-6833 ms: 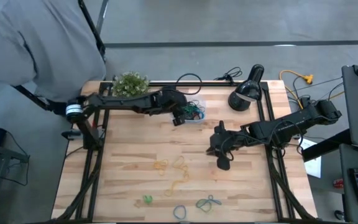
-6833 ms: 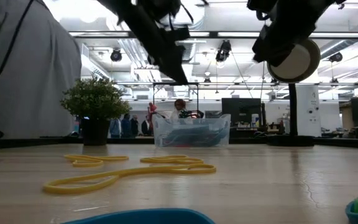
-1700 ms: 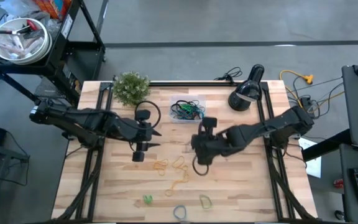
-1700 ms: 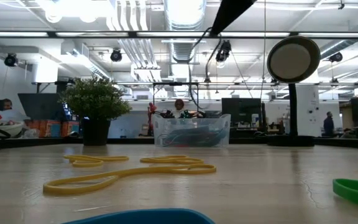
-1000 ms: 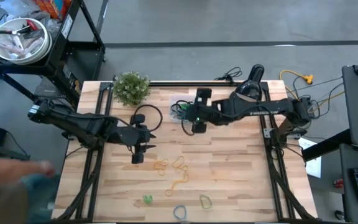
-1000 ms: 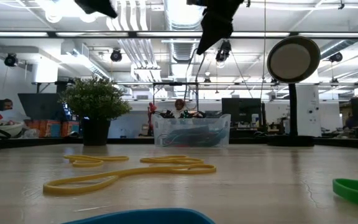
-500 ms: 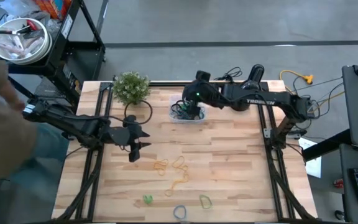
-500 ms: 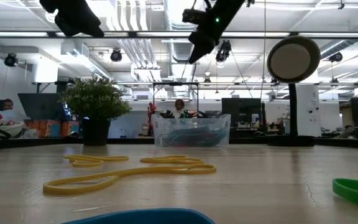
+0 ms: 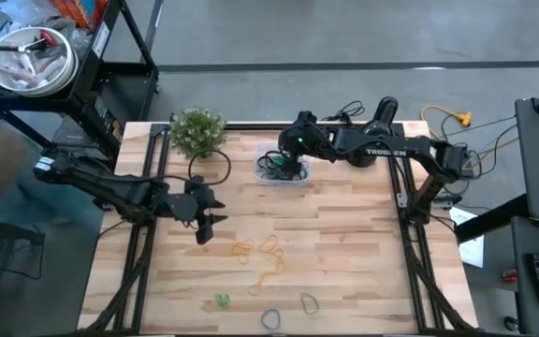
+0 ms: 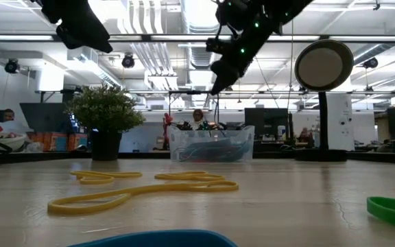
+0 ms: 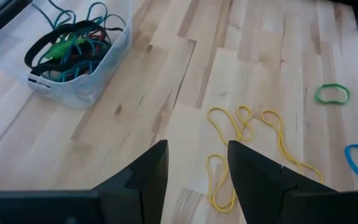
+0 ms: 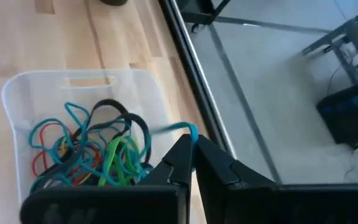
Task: Pick and place rubber bands into bin
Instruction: Put the blue rubberband into the transparent bin
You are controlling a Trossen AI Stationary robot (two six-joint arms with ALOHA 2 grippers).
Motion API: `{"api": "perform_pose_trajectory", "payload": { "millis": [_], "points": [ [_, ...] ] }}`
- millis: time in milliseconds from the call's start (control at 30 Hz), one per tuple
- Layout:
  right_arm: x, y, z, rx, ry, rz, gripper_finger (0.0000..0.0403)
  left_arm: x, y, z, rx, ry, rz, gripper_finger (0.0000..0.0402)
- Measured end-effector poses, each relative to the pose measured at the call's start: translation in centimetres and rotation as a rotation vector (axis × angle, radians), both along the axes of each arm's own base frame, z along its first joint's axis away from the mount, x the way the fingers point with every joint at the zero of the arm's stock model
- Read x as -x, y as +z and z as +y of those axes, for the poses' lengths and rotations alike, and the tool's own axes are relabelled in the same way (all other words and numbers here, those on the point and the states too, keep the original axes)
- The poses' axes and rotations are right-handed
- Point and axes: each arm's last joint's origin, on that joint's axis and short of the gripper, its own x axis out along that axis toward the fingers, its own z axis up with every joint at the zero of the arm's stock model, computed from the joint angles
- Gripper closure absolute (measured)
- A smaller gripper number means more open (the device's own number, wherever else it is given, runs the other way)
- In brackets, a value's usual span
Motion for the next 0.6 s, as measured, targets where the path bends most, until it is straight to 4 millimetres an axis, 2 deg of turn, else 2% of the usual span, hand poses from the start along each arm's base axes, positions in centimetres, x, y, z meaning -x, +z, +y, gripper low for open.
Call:
{"api": "perform_pose_trajectory", "payload": {
  "millis": [200,600],
  "points": [
    [1.0,-2.7,-0.8,-0.092,-0.042,-0.033,0.0394,-0.1,-0.2,0.0,-0.003,-0.001,0.008,0.0251],
    [1.3,-3.1,-1.5,-0.113,-0.07,-0.06,0.0394,-0.2,-0.1,0.0,-0.017,0.013,0.004,0.0251]
  ]
}}
